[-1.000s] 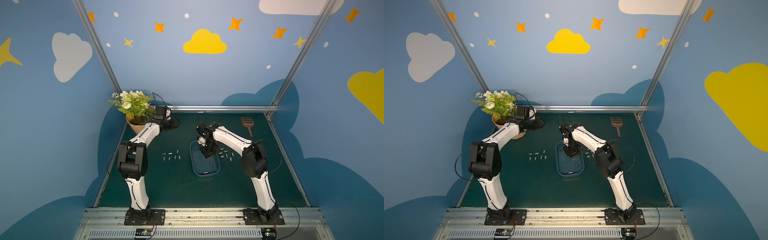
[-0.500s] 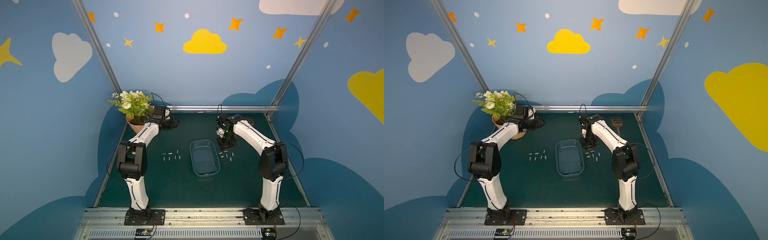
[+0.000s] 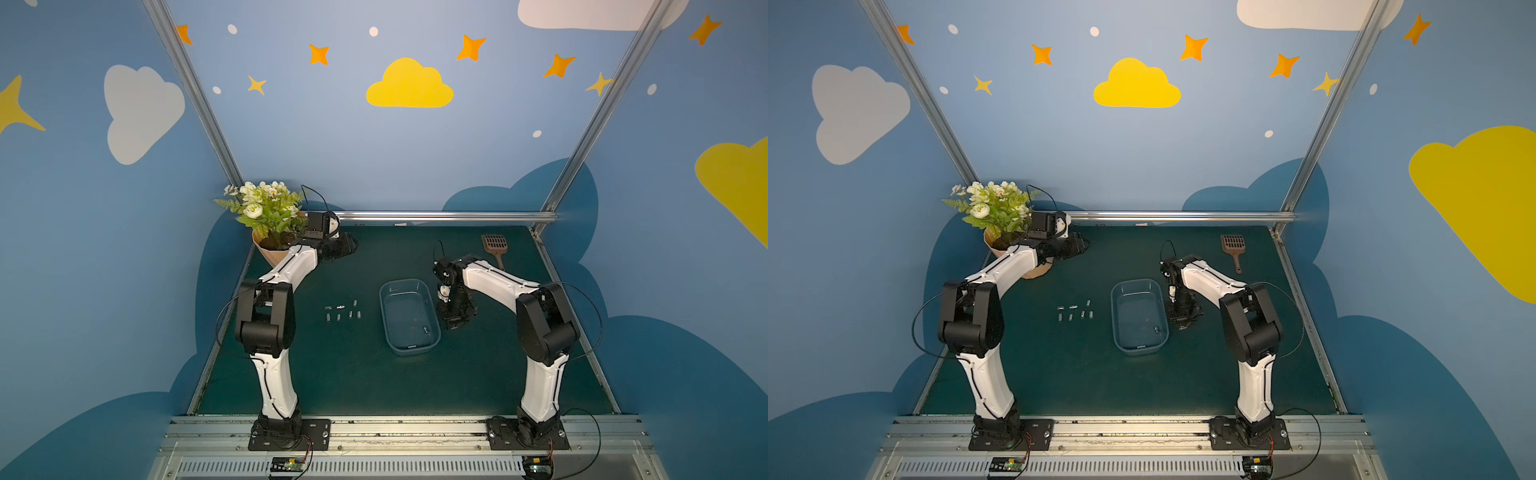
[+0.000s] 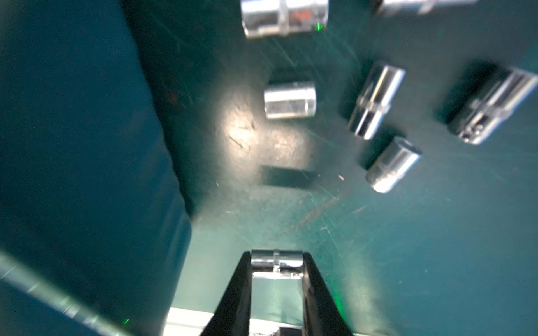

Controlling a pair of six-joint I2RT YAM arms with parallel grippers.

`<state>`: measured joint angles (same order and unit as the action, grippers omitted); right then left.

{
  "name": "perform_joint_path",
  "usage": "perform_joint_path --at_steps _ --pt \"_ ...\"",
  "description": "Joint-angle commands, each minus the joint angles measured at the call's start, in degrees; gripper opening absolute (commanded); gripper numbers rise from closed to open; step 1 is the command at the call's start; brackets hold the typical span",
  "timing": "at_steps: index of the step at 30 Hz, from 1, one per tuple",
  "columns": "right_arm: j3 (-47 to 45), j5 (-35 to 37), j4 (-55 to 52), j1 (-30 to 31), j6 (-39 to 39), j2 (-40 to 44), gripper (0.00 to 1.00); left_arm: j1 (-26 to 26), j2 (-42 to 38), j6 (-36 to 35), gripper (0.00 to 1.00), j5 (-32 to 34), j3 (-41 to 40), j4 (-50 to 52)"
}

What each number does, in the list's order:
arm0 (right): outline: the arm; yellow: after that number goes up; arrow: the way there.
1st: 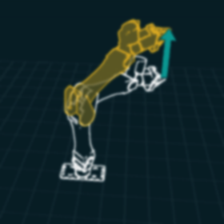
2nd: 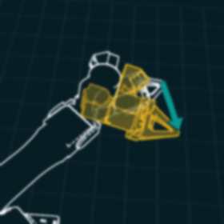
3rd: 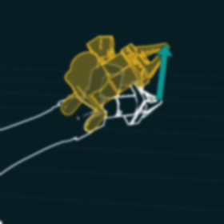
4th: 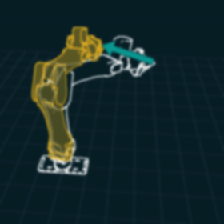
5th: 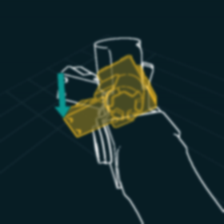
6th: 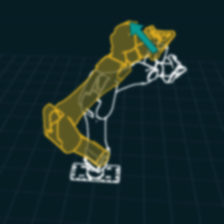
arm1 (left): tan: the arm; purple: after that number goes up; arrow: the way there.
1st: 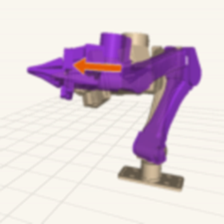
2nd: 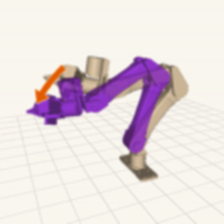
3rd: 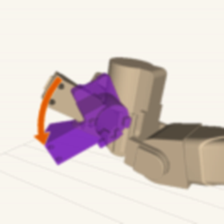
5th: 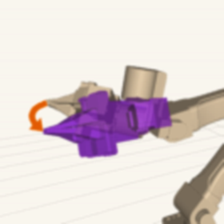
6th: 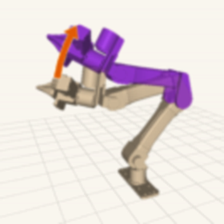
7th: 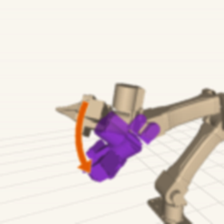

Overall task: Take out the socket from the storage box
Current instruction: Place the socket head at the center of the board.

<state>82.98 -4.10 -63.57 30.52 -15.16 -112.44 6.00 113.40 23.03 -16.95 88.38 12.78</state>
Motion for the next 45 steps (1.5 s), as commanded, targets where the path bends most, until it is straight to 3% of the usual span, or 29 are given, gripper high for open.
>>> perform_joint_path --at_steps 1,7,29,45 --pt "1.6 -1.2 0.6 -1.4 -1.6 -1.4 0.24 -0.2 2.4 -1.9 0.55 -1.0 0.7 -1.3" --pt "2.7 -2.3 0.8 -2.3 -2.3 -3.1 0.25 -0.2 3.9 -3.5 0.56 -1.9 2.3 0.2" --pt "5.2 -6.0 -0.5 -4.6 -0.6 -7.4 0.29 0.9 1.6 -5.3 0.56 -3.4 -3.9 -4.3" --pt "3.0 -5.7 0.5 -4.2 -1.5 -5.9 0.49 1.1 1.0 -5.8 0.56 -4.2 -4.8 -4.6"
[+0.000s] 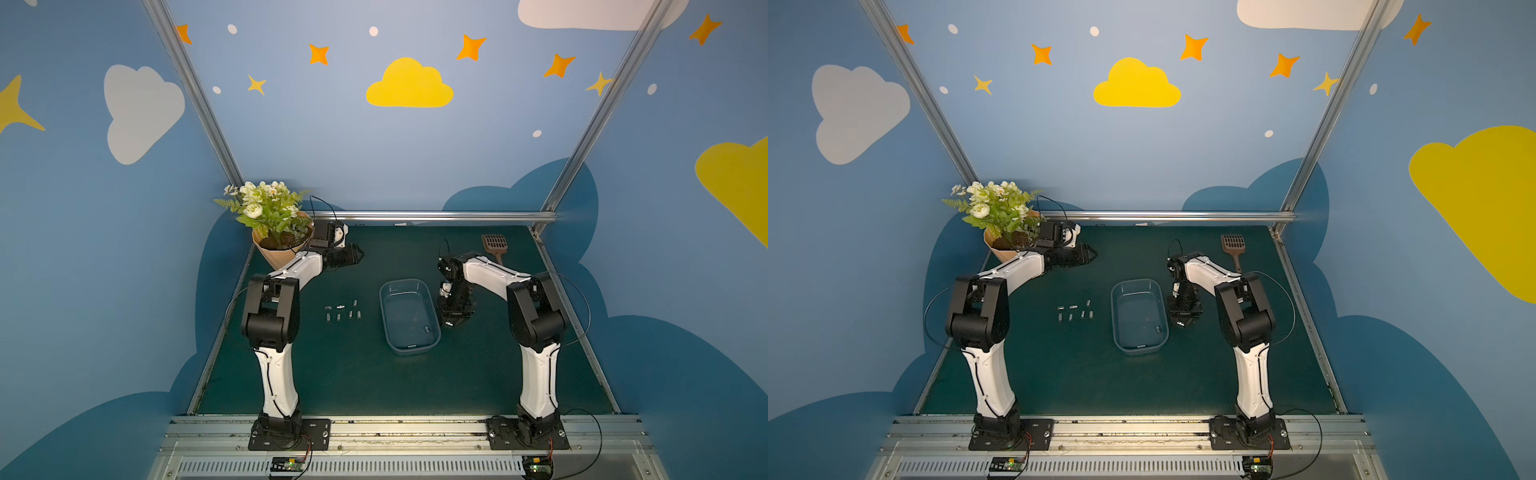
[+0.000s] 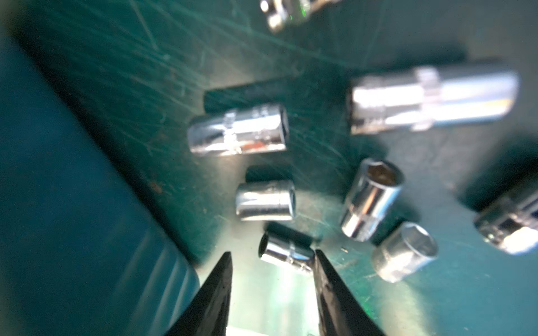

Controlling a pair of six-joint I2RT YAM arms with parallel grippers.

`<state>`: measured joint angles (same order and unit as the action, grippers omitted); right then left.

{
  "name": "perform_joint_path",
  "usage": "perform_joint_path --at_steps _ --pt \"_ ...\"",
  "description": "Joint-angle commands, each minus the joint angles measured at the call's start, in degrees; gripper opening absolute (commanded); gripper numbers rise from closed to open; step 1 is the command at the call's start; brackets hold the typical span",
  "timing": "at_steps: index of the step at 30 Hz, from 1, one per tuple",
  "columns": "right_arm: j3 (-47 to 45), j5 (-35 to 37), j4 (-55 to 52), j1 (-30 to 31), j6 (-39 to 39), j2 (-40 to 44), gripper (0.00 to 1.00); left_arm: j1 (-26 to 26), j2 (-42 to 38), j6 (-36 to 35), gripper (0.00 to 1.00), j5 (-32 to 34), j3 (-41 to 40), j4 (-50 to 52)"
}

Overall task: Take out the socket from the storage box
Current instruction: Place the socket head at the center of the board.

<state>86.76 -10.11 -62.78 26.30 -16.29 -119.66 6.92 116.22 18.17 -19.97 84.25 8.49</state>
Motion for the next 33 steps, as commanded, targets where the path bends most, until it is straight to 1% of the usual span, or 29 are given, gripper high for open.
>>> perform_joint_path --at_steps 1,12,17,26,33 --pt "-0.8 0.4 -0.2 0.1 -0.4 1.4 0.49 0.2 -1.8 -0.9 0.56 -1.3 -0.6 -0.4" --pt "-2.7 2.8 -0.3 1.0 -0.7 5.6 0.54 0.6 -2.9 -1.3 0.56 -0.9 -1.1 -1.5" --pt "-0.6 4.5 -1.4 1.1 0.1 7.5 0.54 0.6 -3.6 -1.6 0.56 -0.2 -1.1 -1.5" --pt "7.1 6.5 -4.4 2.0 2.5 8.5 0.54 0.8 -5.4 -1.9 0.56 -0.6 -2.6 -3.6" --pt "8.3 7.4 -4.2 3.9 3.1 9.0 0.54 1.0 -6.9 -2.7 0.56 -0.3 -3.9 -4.0"
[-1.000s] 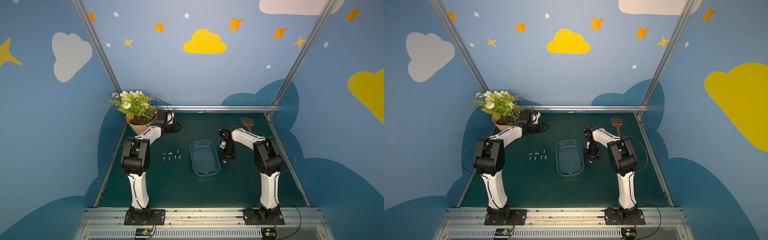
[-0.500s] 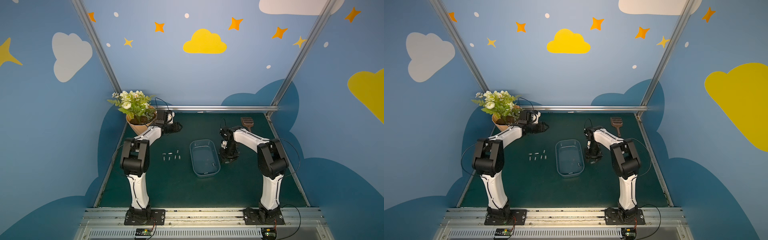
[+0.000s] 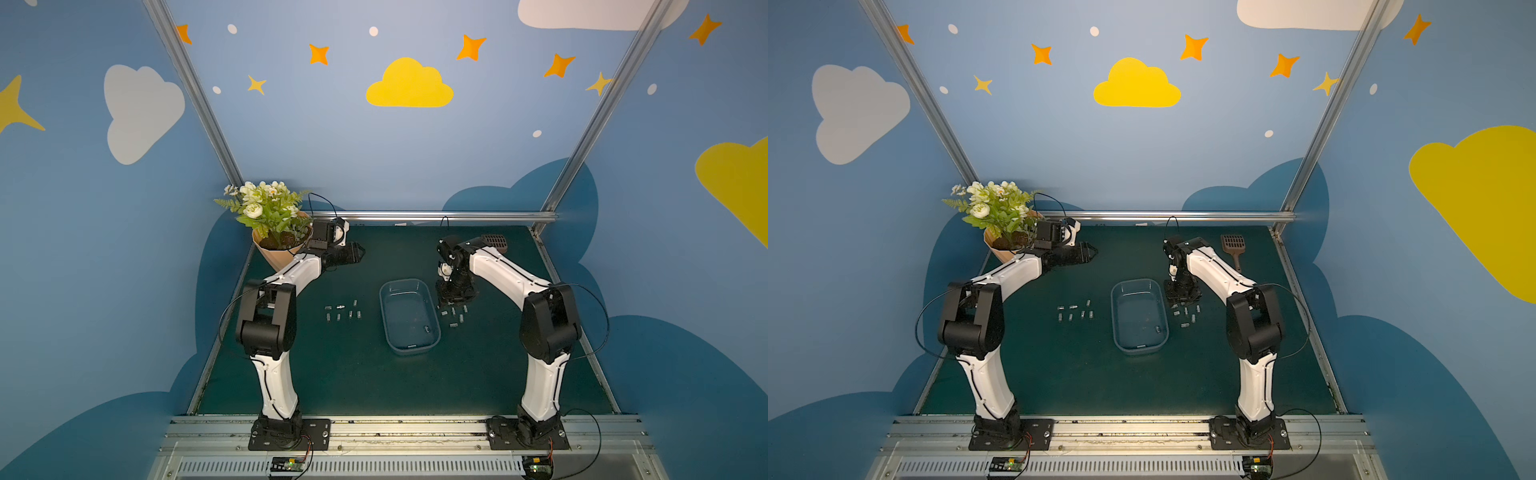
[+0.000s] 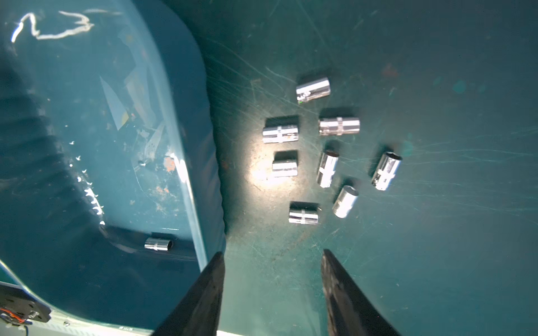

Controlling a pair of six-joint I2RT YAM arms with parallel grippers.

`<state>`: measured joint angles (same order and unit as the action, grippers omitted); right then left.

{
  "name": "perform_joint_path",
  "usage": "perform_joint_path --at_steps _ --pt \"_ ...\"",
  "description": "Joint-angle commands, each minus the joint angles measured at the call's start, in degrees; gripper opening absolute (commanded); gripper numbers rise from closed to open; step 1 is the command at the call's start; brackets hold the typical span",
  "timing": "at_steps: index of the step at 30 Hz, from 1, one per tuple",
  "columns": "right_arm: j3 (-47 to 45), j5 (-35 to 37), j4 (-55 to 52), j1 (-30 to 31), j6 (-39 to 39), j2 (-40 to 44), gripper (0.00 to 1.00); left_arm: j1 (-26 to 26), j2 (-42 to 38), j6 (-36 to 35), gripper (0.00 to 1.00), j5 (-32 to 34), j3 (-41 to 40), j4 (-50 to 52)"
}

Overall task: Take out the socket from the storage box
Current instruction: Place the socket head at the center of the board, then pick up the socket head from the storage box.

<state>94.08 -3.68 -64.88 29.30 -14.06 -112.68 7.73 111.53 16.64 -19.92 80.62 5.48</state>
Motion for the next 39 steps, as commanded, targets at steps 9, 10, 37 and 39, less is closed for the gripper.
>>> perform_joint_path --at_steps 9,10,37,39 --pt "10.2 2.0 -7.5 4.5 7.4 -0.3 0.5 0.6 -4.2 -1.4 0.56 -0.5 -2.3 -1.1" --pt "11.3 2.4 -8.7 5.1 8.4 -1.0 0.49 0.6 -4.7 -1.6 0.56 -0.3 -3.0 -1.1" --pt "9.0 7.0 -9.8 15.5 11.0 -10.9 0.36 1.0 -10.2 -4.8 0.57 -0.2 -7.7 0.8" --pt "8.7 6.9 -9.5 15.6 10.8 -11.4 0.36 0.8 -10.5 -4.9 0.57 -0.1 -7.9 1.0"
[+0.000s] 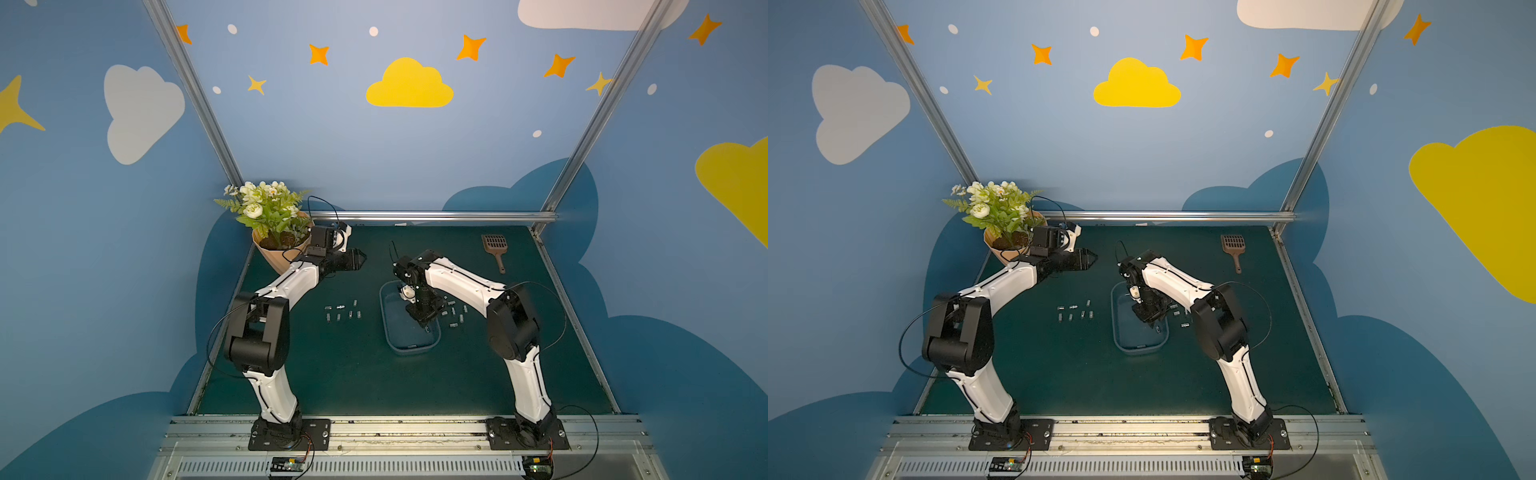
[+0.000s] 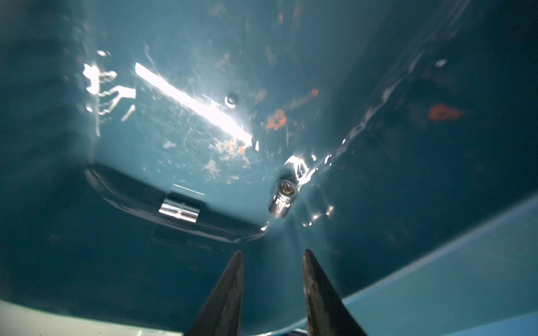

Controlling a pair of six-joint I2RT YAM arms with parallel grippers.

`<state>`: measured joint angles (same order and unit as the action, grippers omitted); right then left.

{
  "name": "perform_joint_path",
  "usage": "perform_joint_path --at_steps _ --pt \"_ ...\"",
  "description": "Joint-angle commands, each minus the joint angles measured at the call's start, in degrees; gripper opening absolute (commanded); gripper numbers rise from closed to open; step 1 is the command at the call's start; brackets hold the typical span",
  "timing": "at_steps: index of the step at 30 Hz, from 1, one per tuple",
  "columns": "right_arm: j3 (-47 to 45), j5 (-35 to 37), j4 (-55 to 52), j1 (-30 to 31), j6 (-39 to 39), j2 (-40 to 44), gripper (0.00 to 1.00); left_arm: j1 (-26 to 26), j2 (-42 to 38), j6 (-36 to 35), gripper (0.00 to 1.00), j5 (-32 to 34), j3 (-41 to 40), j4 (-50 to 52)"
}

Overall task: Take out the socket from the storage box
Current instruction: Pick up the socket head from the storage box.

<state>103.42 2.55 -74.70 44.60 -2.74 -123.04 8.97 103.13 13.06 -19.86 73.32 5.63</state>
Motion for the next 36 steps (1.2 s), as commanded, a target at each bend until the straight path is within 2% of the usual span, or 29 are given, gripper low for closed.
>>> perform_joint_path --at_steps 1,22,36 --pt "-0.9 0.7 0.7 0.4 -0.6 -1.2 0.36 -0.5 -2.3 -1.4 0.57 -0.1 -0.7 0.9" --pt "-3.5 0.4 5.1 0.7 -1.9 -4.4 0.34 -1.6 -3.0 -2.1 0.57 0.3 -0.6 1.1" --pt "-7.0 -0.7 7.2 0.8 -2.9 -3.5 0.26 -1.8 -3.7 -2.1 0.57 1.0 -1.0 1.2"
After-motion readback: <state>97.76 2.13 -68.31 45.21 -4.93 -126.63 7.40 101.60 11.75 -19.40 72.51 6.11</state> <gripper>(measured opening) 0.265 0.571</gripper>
